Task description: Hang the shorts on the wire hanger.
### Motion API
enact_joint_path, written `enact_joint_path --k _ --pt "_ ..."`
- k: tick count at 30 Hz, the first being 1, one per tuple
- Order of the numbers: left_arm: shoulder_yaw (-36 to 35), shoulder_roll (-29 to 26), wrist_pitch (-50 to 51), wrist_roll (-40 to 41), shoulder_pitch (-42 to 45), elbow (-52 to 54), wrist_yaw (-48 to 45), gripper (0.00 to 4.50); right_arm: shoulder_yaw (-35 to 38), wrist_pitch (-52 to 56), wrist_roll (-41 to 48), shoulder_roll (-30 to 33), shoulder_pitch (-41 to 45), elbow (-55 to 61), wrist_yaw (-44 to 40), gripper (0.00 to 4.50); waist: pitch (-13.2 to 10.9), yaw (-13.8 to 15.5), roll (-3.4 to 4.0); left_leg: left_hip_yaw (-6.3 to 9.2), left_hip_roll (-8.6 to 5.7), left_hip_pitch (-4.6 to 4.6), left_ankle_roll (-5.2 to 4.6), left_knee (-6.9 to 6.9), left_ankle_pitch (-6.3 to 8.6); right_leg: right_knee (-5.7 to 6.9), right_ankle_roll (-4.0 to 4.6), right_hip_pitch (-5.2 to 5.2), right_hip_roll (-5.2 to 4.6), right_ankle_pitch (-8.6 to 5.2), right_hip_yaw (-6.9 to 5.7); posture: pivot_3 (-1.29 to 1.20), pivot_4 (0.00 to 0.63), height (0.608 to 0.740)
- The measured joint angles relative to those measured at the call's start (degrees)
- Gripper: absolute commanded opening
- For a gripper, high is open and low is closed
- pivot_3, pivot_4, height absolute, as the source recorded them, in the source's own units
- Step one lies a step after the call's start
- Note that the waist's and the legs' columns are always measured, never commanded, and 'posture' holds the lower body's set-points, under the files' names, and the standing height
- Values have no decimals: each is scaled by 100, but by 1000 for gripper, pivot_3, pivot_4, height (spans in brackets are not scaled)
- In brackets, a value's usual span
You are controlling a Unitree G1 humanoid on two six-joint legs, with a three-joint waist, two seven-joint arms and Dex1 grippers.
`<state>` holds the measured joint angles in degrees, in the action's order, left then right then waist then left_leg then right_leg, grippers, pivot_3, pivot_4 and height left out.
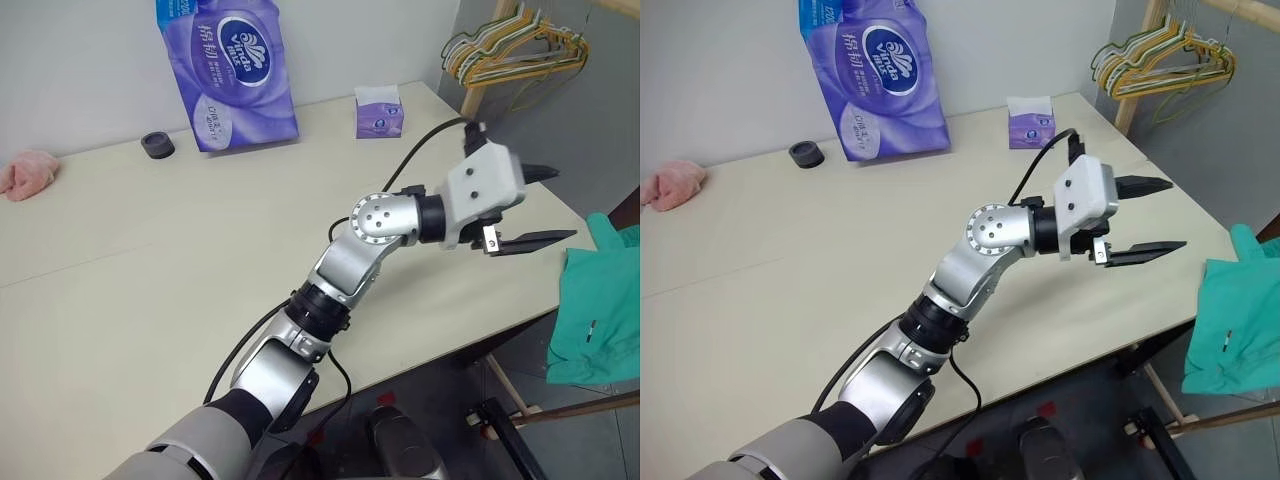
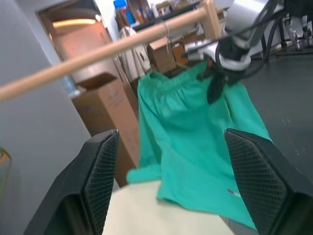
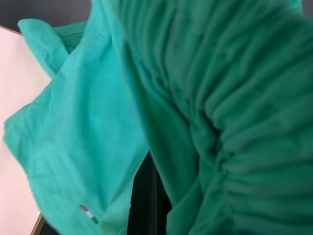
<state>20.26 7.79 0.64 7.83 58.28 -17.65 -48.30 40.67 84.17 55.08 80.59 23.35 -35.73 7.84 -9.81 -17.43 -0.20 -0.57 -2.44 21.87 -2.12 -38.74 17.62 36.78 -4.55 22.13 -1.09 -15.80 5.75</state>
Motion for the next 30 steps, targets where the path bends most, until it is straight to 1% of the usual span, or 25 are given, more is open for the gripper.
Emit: enact_joint_path --k 4,11,13,14,18,22,25,27,29,30 --pt "1 66 -278 -1 434 -603 -115 3628 -229 -9 -461 20 133 -68 -604 0 -2 3 0 2 1 0 1 0 0 2 -2 2 0 -1 4 -348 194 740" --pt "-40 114 -627 81 828 -1569 -132 3628 -446 -91 -1193 20 318 -84 -1187 0 -12 2 8 -1 0 3 1 1 1 5 -6 10 -3 0 13 -362 189 740" --pt "-79 136 -731 128 1022 -1778 -112 3665 -491 -125 -1404 20 389 -85 -1285 520 -17 1 15 -4 -2 4 0 1 2 5 -11 11 -6 -2 13 -362 189 740" --pt "-101 143 -787 153 1087 -1857 -108 3665 -491 -139 -1516 20 428 -84 -1317 707 -18 -1 16 -4 -2 3 0 2 2 7 -13 11 -6 -3 13 -377 186 740" --pt "-168 155 -944 268 1203 -2087 -96 3665 -428 -139 -1854 18 539 -72 -1431 2109 -19 -9 19 1 0 3 1 2 3 10 -13 13 -6 -4 16 -389 180 740" --pt "-177 160 -1084 330 1223 -2162 -103 3665 8 51 -2113 38 923 57 -1395 3427 -26 -22 35 -1 -1 3 1 2 3 10 -14 14 -7 -4 17 -391 178 740" --pt "-177 161 -1114 350 1233 -2243 -103 3665 370 483 -2311 51 1141 498 -1354 4449 -26 -25 36 0 -1 3 2 2 3 11 -14 16 -6 -4 18 -394 176 740" --pt "-176 161 -1117 350 1236 -2278 -104 3665 581 706 -2417 50 1148 852 -1320 4486 -26 -24 36 1 -1 5 2 2 3 11 -14 17 -7 -4 18 -403 173 740" --pt "-174 162 -1126 350 1238 -2281 -112 3665 844 786 -2452 28 869 1409 -1251 4486 -26 -24 37 0 -1 8 2 3 3 11 -16 18 -8 -5 19 -409 171 740" --pt "-183 162 -1134 351 1238 -2290 -114 3665 955 788 -2462 -49 695 1891 -1187 4486 -25 -24 38 2 -1 10 3 2 4 11 -19 18 -8 -7 18 -410 169 740"
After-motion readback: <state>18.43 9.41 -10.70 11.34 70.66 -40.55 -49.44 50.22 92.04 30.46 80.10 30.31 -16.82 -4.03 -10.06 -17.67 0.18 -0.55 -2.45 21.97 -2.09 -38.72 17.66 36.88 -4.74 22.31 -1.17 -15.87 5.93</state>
